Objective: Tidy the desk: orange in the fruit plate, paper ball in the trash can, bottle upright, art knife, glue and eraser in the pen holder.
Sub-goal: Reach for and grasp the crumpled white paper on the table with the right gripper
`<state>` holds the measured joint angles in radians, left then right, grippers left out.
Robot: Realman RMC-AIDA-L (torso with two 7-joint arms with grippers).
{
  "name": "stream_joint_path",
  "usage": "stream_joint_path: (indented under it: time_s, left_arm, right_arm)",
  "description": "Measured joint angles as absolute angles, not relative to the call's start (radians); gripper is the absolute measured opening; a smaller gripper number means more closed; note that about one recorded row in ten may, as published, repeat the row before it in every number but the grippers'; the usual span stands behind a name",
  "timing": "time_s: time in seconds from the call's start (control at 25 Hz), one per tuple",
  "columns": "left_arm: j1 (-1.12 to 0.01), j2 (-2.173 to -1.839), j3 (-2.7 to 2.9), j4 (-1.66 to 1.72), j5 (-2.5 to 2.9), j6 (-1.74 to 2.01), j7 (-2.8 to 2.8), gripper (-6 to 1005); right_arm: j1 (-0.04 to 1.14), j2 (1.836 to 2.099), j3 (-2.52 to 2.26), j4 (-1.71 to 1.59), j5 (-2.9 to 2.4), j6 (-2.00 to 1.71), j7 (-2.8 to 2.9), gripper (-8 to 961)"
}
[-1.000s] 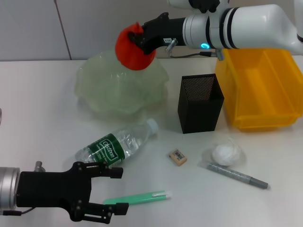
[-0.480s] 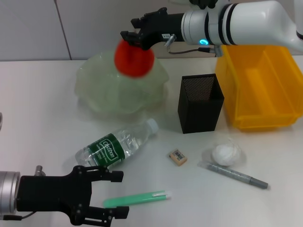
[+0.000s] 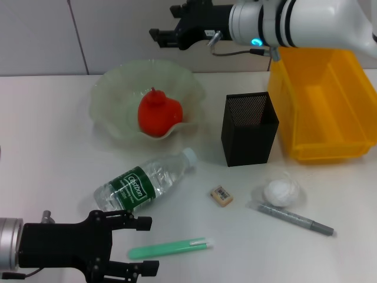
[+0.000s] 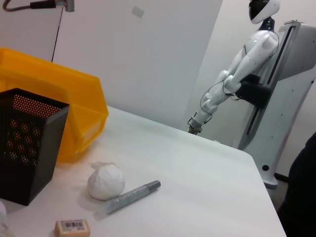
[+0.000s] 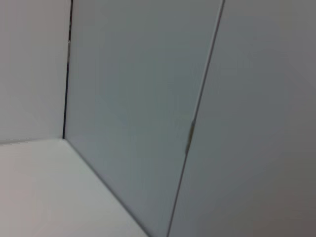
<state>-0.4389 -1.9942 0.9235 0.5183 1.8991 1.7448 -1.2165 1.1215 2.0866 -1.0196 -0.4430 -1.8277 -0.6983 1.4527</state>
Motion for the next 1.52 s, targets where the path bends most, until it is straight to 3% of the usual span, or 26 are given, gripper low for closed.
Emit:
stream_joint_path:
  time_s: [0.12,0.2,0.48,0.52,0.56,0.6,0.64,0.72,0.8,0.92,1.2,1.52]
  left_arm:
    - [-0.437,-1.994,0.923,0.518,1.900,1.746,-1.216,860]
    - [-0.437,-2.001,0.924,0.518,1.916,1.747,-1.215,860]
    - [-0.437,-2.019,0.925,0.519,1.925,1.746,-1.205,860]
    - [-0.437,-2.025,0.925,0.519,1.926,1.744,-1.202,860]
    - [-0.437,-2.033,0.923,0.519,1.926,1.742,-1.196,860]
    - [-0.437,-2.033,0.923,0.519,1.926,1.742,-1.196,860]
    - [-0.437,-2.041,0.921,0.519,1.926,1.741,-1.187,860]
    - [-0.437,-2.046,0.919,0.519,1.927,1.741,-1.177,860]
    - [-0.437,-2.057,0.915,0.518,1.927,1.732,-1.156,860]
    - [-0.436,-2.058,0.915,0.514,1.927,1.726,-1.155,860]
    - [-0.434,-2.059,0.914,0.508,1.921,1.710,-1.150,860]
    - [-0.448,-2.066,0.913,0.506,1.905,1.672,-1.143,860]
  right_arm:
    - [1.072,2.087,-1.025,-0.495,-1.756,-0.741,1.452,685]
    - [0.931,2.082,-1.019,-0.612,-1.576,-0.928,1.452,685]
    - [0.722,2.065,-1.014,-0.722,-1.392,-1.275,1.429,684]
    - [0.680,2.056,-1.013,-0.738,-1.379,-1.340,1.429,684]
    - [0.608,2.031,-1.010,-0.756,-1.375,-1.461,1.449,684]
    - [0.608,2.031,-1.010,-0.756,-1.375,-1.461,1.449,684]
    - [0.559,2.004,-1.004,-0.760,-1.380,-1.543,1.474,684]
    - [0.532,1.989,-1.001,-0.760,-1.382,-1.583,1.488,684]
    - [0.423,1.943,-0.977,-0.759,-1.395,-1.710,1.508,685]
    - [0.361,1.935,-0.920,-0.761,-1.466,-1.793,1.506,684]
    - [0.314,1.944,-0.798,-0.772,-1.678,-1.869,1.503,685]
    - [0.296,1.984,-0.689,-0.796,-1.874,-1.780,1.415,681]
